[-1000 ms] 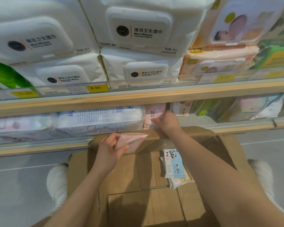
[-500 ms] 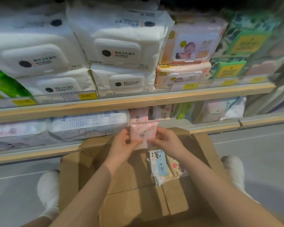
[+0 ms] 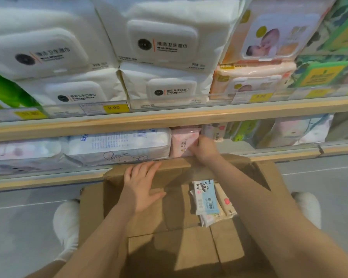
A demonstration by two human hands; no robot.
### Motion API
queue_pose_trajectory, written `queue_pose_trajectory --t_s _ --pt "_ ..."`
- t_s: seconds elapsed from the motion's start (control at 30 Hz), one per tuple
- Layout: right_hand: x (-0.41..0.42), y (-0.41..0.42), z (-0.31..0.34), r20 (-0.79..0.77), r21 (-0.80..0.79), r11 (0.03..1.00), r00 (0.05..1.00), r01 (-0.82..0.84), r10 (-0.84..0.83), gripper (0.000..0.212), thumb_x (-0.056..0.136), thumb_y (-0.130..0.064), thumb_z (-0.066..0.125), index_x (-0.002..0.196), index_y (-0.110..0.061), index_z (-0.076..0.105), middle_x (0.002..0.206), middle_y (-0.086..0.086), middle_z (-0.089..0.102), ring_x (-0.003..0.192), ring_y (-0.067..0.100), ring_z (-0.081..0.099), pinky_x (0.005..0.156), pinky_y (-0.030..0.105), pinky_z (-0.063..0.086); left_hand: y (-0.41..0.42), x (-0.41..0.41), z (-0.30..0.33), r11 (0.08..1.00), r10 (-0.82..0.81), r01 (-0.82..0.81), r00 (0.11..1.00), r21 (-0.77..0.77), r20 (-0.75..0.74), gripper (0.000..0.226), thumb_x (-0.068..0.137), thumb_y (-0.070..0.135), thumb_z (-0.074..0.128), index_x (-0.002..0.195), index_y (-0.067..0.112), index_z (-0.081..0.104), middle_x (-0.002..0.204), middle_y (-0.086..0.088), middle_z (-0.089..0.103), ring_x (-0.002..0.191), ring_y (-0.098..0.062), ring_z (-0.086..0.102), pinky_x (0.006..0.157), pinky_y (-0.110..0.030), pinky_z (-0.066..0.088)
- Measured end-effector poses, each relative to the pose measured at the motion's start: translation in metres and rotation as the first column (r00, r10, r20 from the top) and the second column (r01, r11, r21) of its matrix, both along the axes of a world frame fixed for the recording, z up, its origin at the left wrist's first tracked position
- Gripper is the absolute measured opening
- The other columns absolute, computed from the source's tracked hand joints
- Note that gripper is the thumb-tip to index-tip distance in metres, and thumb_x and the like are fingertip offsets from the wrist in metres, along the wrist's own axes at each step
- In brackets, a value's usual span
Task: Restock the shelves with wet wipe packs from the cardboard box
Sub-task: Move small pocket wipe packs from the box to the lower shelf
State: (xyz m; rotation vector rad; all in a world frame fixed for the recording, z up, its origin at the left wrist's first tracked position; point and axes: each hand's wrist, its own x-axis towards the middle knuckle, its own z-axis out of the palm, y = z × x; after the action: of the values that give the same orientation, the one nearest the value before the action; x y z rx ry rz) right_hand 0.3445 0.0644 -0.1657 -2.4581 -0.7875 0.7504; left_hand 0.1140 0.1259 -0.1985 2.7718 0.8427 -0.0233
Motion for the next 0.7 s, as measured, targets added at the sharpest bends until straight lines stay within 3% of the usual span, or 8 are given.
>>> queue_pose_trajectory --t_s 0.1,0.27,0.43,0.53,0.7 --pt "-0.004 0.009 -0.015 0.007 -0.049 0.997 0.998 0.059 -0.059 0.025 0.084 -0.014 0.066 0.102 -0.003 0.054 0.086 0.01 0.057 0.082 0.026 0.057 0.066 0.025 0.039 0.0 -0.002 -0.006 0.999 -0.022 0.019 0.998 0.05 0.065 0.086 0.067 0.072 0.043 0.141 0.029 0.035 0.137 0.003 0.045 0.125 -0.019 0.04 0.107 -0.039 0.015" --pt "-0.002 0.022 -0.027 0.027 0.02 0.99 0.99 0.141 -0.142 0.005 0.084 -0.009 0.06 0.082 -0.005 0.059 0.077 0.01 0.056 0.077 0.029 0.059 0.063 0.026 0.037 0.001 -0.001 -0.009 0.998 -0.033 0.026 0.991 0.054 0.133 0.086 0.066 0.069 0.057 0.139 0.028 0.038 0.134 0.004 0.046 0.122 -0.016 0.037 0.106 -0.037 0.017" --pt "-0.006 0.026 -0.036 0.028 0.027 0.996 0.996 0.088 -0.089 0.021 0.092 -0.015 0.049 0.1 0.002 0.06 0.096 0.017 0.063 0.09 0.033 0.062 0.068 0.03 0.043 0.0 0.0 -0.008 0.999 -0.017 0.011 0.992 0.049 0.125 0.089 0.063 0.067 0.067 0.137 0.028 0.04 0.134 0.003 0.047 0.123 -0.017 0.039 0.106 -0.037 0.016" --pt "-0.004 0.026 -0.035 0.024 -0.082 0.994 0.997 0.076 -0.074 0.029 0.09 -0.016 0.049 0.11 0.005 0.053 0.108 0.019 0.062 0.1 0.033 0.061 0.085 0.038 0.05 -0.001 0.001 -0.008 0.998 -0.022 0.016 0.994 0.055 0.107 0.089 0.061 0.067 0.068 0.137 0.028 0.04 0.134 0.003 0.047 0.123 -0.016 0.038 0.105 -0.037 0.016" --pt "-0.001 0.021 -0.022 -0.014 -0.141 0.988 0.997 0.069 -0.072 0.035 0.079 -0.021 0.06 0.106 0.0 0.056 0.102 0.014 0.065 0.098 0.031 0.063 0.084 0.036 0.052 0.001 0.0 -0.008 0.996 -0.028 0.02 0.995 0.085 0.091 0.09 0.062 0.068 0.065 0.138 0.028 0.039 0.134 0.004 0.046 0.123 -0.017 0.04 0.104 -0.039 0.02"
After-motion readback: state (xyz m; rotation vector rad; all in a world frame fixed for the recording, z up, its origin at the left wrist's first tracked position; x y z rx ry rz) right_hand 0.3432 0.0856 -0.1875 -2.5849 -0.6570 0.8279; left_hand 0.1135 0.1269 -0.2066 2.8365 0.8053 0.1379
